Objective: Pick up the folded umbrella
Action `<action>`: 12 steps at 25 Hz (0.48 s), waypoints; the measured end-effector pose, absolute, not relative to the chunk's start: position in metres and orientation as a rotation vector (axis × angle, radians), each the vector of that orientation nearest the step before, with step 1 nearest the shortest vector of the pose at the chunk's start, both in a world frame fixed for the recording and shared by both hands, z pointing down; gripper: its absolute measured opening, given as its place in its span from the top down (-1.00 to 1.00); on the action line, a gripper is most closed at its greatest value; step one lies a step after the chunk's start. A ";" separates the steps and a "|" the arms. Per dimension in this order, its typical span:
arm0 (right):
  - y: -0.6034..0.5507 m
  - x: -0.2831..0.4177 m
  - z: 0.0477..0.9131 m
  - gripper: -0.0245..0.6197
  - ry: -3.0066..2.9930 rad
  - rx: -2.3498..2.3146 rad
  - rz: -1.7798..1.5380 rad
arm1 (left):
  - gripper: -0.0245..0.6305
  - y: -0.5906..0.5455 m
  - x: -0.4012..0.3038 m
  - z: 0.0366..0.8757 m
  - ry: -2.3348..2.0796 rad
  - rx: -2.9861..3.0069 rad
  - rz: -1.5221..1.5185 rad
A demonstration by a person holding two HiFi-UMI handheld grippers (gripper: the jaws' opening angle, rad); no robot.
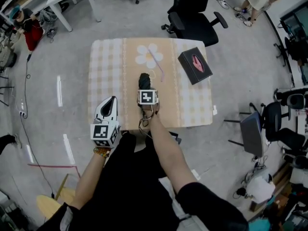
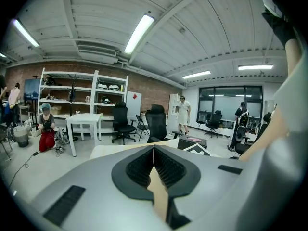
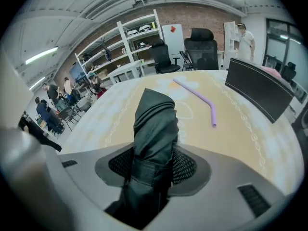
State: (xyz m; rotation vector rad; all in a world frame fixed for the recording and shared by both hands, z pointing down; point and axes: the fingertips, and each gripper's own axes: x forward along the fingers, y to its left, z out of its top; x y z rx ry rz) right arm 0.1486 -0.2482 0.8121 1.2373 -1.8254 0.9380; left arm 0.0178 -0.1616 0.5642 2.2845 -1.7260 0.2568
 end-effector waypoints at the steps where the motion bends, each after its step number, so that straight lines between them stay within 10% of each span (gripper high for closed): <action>1: -0.248 0.138 0.809 0.29 -1.879 1.211 0.966 | 0.88 -0.162 0.019 0.563 -1.725 2.287 0.255; 12: -0.253 0.133 0.783 0.31 -1.984 1.161 1.015 | 0.88 -0.176 0.030 0.553 -1.714 2.319 0.225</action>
